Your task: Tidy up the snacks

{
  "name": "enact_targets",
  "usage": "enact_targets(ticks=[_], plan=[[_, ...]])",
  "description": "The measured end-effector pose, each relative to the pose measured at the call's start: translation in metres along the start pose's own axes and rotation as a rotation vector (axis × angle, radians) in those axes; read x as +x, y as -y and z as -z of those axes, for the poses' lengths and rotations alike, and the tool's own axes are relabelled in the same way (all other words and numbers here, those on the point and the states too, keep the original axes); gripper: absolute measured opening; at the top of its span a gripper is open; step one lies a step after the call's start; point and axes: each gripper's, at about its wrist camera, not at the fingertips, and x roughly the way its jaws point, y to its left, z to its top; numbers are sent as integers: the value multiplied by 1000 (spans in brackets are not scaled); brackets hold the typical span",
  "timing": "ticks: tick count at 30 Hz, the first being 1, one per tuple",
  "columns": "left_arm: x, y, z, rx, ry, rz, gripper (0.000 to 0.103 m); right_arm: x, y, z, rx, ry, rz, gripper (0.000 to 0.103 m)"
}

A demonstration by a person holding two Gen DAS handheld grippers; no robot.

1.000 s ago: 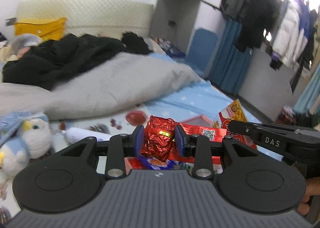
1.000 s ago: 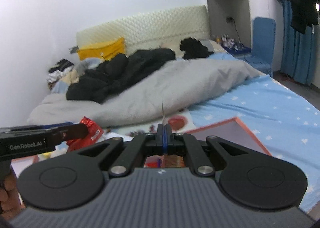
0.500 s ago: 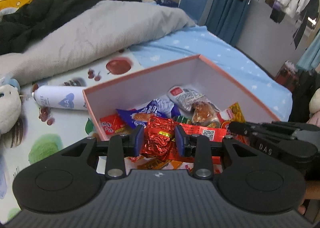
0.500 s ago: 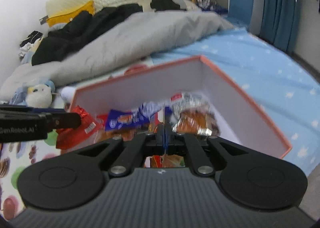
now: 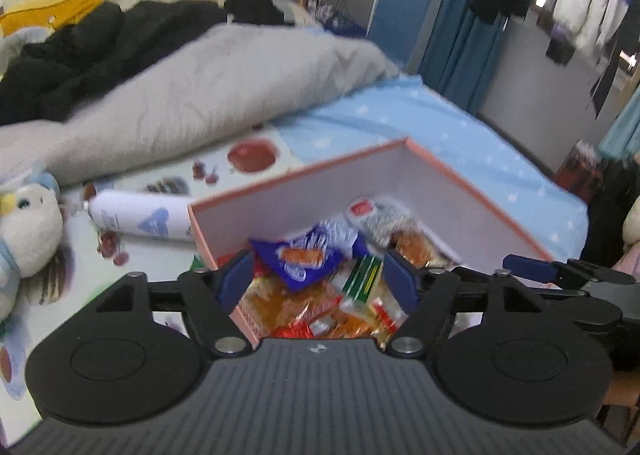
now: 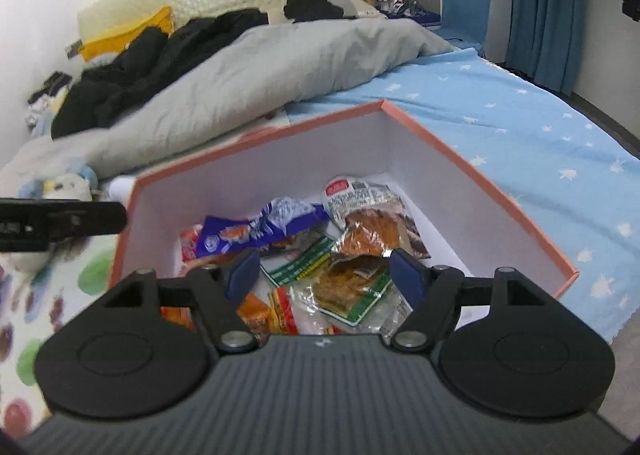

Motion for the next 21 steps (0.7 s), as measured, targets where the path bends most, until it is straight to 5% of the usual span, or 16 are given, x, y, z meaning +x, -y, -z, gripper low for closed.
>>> enact_targets(ticks=[11, 21], plan=[[-92, -4, -29, 1, 134, 13, 77, -99, -22, -51, 14, 231, -52, 73], [-156, 7, -21, 58, 231, 20, 77, -161, -37, -43, -14, 321, -76, 74]])
